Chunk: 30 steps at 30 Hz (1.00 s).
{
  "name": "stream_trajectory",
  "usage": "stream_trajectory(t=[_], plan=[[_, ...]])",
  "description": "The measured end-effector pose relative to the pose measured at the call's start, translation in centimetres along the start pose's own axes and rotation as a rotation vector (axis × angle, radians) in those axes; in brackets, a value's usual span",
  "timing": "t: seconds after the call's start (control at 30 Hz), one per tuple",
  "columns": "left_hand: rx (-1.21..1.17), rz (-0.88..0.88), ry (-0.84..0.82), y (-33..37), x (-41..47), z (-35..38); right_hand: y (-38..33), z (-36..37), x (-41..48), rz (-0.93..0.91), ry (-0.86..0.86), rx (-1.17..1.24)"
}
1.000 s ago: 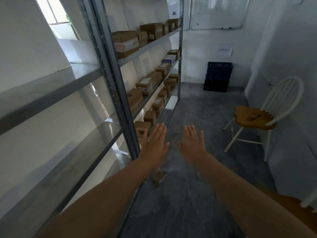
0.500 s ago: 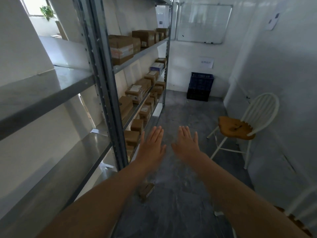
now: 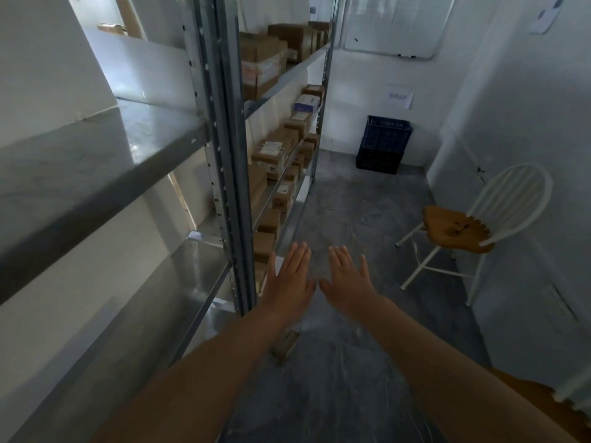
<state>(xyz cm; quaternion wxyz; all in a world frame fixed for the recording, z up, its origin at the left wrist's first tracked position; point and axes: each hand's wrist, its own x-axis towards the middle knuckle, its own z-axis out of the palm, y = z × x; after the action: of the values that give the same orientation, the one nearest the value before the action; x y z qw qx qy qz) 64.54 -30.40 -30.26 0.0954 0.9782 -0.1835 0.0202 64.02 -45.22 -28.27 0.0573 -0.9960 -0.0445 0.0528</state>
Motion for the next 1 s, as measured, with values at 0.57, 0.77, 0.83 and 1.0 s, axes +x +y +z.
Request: stream_trajectory(t=[0.57,0.77,0.83,1.0], plan=[[0.035,-0.106,0.002,0.8,6.3,-0.2,3.8,-2.4,6.1,-0.115,-0.012,0.06],[0.064,-0.119,0.061,2.6,10.0,-0.1,7.0,-3.6,8.6,-0.14,-0.006,0.091],[0.058,-0.123,0.063,3.3,11.0,0.5,8.5,-3.4,9.5,-0.146,0.001,0.091],[0.076,-0.149,0.059,4.8,13.6,1.9,11.7,-2.6,11.6,-0.158,-0.012,0.119]])
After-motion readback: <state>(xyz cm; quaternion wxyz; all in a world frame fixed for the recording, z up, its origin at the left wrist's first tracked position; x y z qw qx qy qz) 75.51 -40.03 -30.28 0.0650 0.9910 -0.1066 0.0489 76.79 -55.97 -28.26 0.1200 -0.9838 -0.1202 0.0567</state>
